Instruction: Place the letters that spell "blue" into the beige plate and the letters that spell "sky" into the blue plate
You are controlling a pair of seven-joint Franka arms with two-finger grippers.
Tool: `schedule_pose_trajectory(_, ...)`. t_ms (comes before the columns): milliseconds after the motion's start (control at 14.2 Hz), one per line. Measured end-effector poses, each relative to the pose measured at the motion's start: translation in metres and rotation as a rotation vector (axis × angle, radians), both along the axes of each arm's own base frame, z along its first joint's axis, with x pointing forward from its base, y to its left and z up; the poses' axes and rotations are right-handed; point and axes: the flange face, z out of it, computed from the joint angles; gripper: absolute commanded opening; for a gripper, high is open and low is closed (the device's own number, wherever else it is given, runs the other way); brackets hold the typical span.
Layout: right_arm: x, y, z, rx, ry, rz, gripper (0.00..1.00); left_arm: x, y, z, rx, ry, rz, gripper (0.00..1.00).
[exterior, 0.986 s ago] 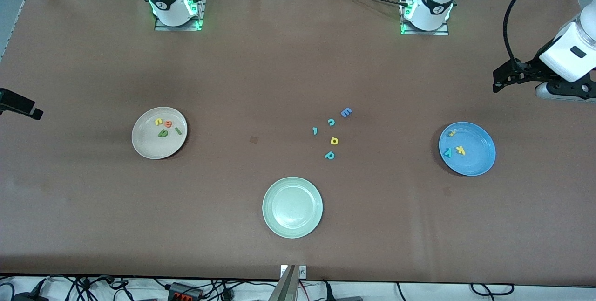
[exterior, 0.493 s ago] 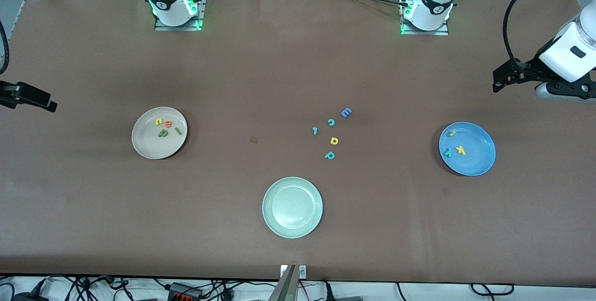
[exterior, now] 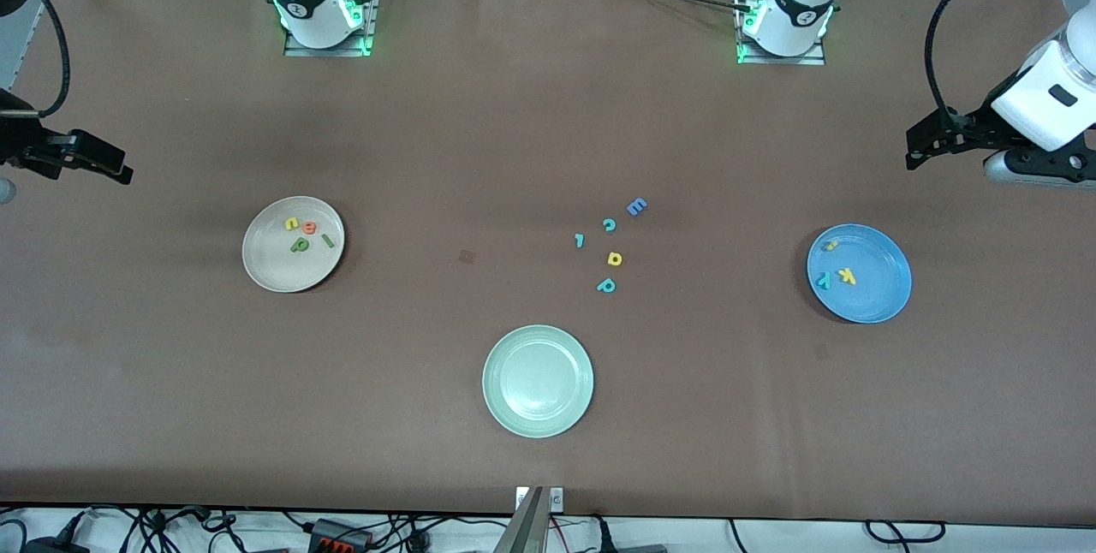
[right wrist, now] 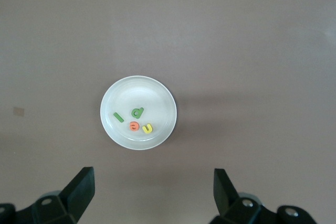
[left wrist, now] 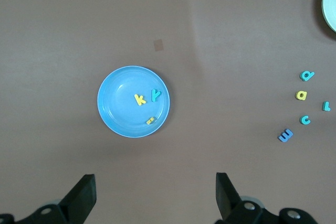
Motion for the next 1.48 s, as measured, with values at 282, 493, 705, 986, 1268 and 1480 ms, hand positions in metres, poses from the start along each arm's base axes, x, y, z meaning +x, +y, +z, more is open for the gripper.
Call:
schedule_pose_trajectory(282,-0.005,0.0009,0.002,0.001,0.015,0.001,1.0,0.0,0.0,0.0,0.0,0.0,0.0,1.0)
schedule_pose_trajectory(493,-0.0056,0.001,0.0014,0.002,0.02,0.002,1.0,-0.0001,0.0,0.0,0.0,0.001,0.0,1.0)
schedule_pose_trajectory(705,-0.0071,0.0004,0.0046,0.002,0.015,0.025,1.0,-0.0001,0.0,-0.0001,0.0,0.001,0.0,1.0)
schedule_pose_trajectory(986,-0.0084,-0.0032,0.0069,0.001,0.011,0.027,1.0,-0.0001,0.0,-0.0001,0.0,0.001,0.0,1.0)
schedule_pose_trajectory(1268,-0.0085,-0.0047,0.0069,0.001,0.011,0.025,1.0,-0.0001,0.0,-0.0001,0.0,0.001,0.0,1.0)
schedule_pose_trajectory(1480,-0.0086,-0.0058,0.0069,-0.001,0.011,0.024,1.0,-0.0001,0.0,-0.0001,0.0,0.001,0.0,1.0)
